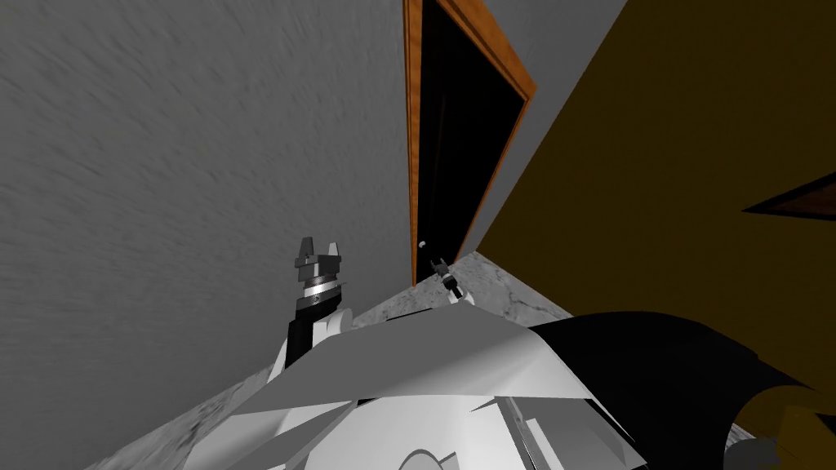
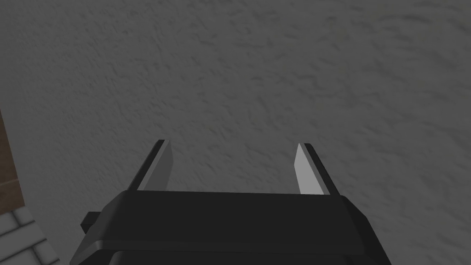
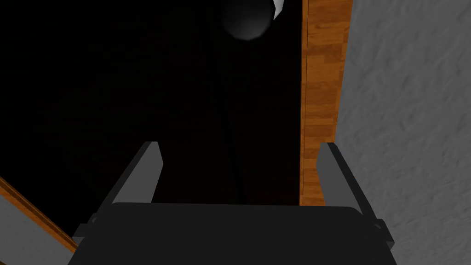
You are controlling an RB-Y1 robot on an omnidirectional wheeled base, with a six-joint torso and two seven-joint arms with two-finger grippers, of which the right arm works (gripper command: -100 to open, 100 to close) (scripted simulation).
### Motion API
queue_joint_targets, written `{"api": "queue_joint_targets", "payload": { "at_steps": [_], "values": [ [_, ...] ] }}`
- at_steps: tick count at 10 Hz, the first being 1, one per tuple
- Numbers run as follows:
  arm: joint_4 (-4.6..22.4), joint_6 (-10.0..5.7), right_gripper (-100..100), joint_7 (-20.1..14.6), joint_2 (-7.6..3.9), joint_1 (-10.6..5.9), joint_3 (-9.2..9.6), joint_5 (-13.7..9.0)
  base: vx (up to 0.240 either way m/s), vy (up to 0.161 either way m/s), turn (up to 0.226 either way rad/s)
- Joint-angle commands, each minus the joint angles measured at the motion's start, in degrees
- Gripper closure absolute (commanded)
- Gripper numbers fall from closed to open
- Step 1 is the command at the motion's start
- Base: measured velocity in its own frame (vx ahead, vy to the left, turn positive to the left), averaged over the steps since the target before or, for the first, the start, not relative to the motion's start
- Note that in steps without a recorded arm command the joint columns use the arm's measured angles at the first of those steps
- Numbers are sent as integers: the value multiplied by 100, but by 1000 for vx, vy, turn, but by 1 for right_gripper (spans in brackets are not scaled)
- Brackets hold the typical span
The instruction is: Pull the door open
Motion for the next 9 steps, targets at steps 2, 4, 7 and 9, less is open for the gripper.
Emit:
{"api": "queue_joint_targets", "payload": {
  "at_steps": [2,4,7,9],
  "values": [
    [363,-119,-100,274,-8,-157,-37,136,45,-85,87],
    [628,-204,-100,455,-15,-274,-65,225,36,-71,83],
    [917,-297,-100,652,-21,-402,-96,321,29,-59,65],
    [982,-311,-100,677,-27,-436,-104,333,15,-31,33]
  ]
}}
